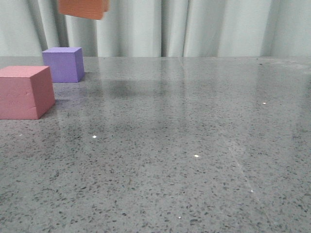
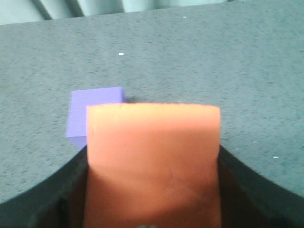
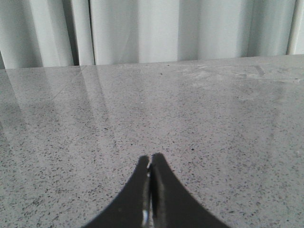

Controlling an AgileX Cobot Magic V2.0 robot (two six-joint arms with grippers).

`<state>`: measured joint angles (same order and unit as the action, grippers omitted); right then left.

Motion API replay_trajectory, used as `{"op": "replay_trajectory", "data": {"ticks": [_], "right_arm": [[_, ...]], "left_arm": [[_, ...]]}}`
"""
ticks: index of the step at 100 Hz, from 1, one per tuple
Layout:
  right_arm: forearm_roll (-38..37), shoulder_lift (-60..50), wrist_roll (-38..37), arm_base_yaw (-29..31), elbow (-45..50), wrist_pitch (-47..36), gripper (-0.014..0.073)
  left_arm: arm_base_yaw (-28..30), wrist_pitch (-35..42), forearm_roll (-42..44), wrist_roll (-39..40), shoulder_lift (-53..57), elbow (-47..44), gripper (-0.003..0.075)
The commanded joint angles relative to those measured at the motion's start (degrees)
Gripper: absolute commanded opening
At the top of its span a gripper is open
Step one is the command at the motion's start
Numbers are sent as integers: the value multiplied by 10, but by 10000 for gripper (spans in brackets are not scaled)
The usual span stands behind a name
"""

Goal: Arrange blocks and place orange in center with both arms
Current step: 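Lift the orange cube with the left gripper toward the purple cube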

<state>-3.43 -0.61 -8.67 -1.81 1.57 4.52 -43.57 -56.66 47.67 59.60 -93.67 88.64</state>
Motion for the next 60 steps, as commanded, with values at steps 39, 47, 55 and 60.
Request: {"op": "replay_trajectory", "data": {"ticks": [39, 47, 55, 60], "right_arm": [[1, -12, 4, 3, -7, -51, -67], [1, -12, 4, 3, -7, -51, -67], [1, -12, 4, 3, -7, -51, -67], [1, -12, 4, 3, -7, -51, -67]], "left_arm": [[149, 187, -82, -75, 116, -148, 188], [157, 214, -86, -78, 116, -157, 188], [163, 225, -87, -78, 115, -165, 188], [167, 230, -87, -78, 113, -170, 188]]}}
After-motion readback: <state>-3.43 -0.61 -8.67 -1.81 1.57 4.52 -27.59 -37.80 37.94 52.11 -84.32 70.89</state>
